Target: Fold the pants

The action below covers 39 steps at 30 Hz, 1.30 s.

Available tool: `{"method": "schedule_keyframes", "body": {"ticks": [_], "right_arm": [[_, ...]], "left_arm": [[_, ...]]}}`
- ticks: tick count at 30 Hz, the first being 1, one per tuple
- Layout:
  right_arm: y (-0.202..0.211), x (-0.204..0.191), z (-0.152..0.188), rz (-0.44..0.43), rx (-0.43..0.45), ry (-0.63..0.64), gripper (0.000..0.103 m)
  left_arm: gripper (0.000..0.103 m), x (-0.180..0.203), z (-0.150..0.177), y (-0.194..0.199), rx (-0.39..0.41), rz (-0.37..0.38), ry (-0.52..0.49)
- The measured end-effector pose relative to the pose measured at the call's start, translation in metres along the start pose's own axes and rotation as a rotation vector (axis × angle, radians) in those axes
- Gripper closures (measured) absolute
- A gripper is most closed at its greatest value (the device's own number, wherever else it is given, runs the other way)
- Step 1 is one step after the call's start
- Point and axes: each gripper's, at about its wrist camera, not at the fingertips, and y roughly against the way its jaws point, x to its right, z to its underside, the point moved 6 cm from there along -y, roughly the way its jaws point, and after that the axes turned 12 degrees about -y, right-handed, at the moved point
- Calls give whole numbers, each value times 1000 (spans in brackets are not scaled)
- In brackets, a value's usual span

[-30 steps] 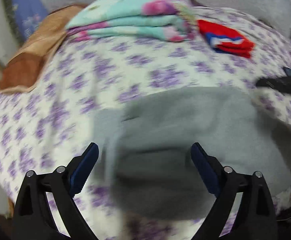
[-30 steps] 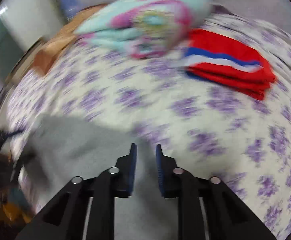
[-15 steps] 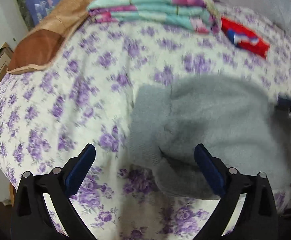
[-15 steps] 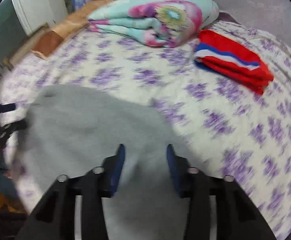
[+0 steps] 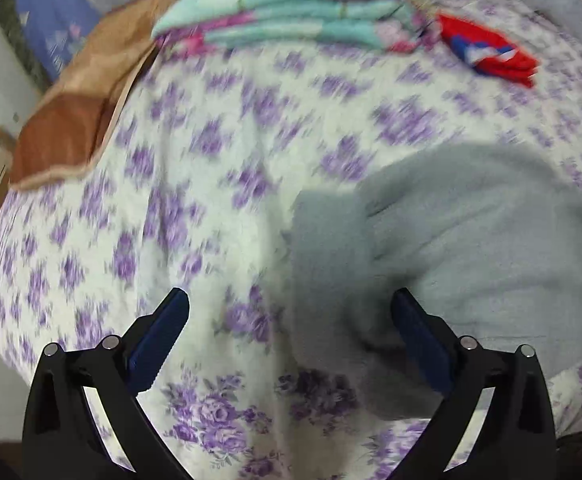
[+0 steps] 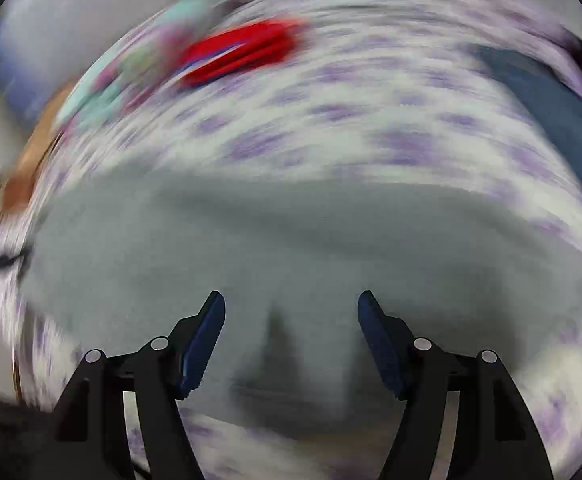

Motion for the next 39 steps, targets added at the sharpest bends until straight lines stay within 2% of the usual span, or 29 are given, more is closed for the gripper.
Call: {"method": "schedule_keyframes", "body": {"ticks": [1,2,3,5,6,8,9,10,11,12,13,15,17,18,20,22,24,26,27,29,30,31,32,33,34,36,39], "right_arm": [[-1,18,-1,23,-4,-24,32],[-5,41,-5,81,-5,-15,33],[-11,54,-4,97,2,-7,37],[-24,84,-4,84,-22,-70,63],[-26,96,-5,78,-42,-155,80],[-12,90,-6,7,-29,-234,72],[-3,79,-5,-21,-16,-213,52],[8,67,-3,-18,5,-168,39],[19,58,0,2,36,-119,33],[30,49,2,19,71,-75,20],[35,45,4,23,88,-55,12],[41,49,9,46,74,-53,11],[34,64,11,92,61,-94,11],[28,76,14,117,53,-132,11],[15,99,17,137,49,-241,11],[1,118,19,106,41,-338,11],[-17,124,16,49,34,-433,11],[-36,129,6,58,25,-481,11],[-39,130,1,57,47,-489,11],[-44,127,-4,58,57,-499,11],[-47,120,-7,27,46,-493,18],[-46,113,-11,13,39,-470,40],[-41,108,-15,27,44,-451,48],[-34,103,-18,16,50,-444,68],[-24,97,-22,-1,56,-436,77],[5,70,-30,-24,82,-380,79],[43,-7,-31,-127,102,-201,80]], "left_arm": [[5,3,-4,5,20,15,-6],[5,6,-6,8,29,11,-18],[5,9,-6,6,18,-14,-37],[4,11,3,-10,-41,-83,-78],[4,8,9,-19,-58,-91,-79],[4,3,22,-31,-90,-49,-45],[4,-1,21,-24,-88,-39,-13],[4,-2,19,-15,-78,-41,-12],[4,-2,15,-6,-58,-49,-23],[4,-1,11,3,-33,-56,-39],[4,-1,5,15,0,-51,-49],[4,1,-5,28,43,-10,-31],[4,8,-19,39,103,68,8],[4,16,-25,42,130,111,18],[4,34,-32,36,145,133,13],[4,54,-38,20,140,152,-9],[4,71,-34,-4,97,136,-35],[4,81,-23,-41,-10,64,-87],[4,85,-21,-48,-2,23,-120],[4,89,-23,-43,11,-3,-135],[4,88,-24,-41,1,6,-126],[4,86,-26,-39,-4,20,-120],[4,83,-26,-37,-5,27,-115],[4,81,-28,-31,1,34,-107],[4,78,-29,-25,15,40,-103],[4,75,-34,-7,70,52,-96],[4,74,-40,11,117,72,-78]]}}
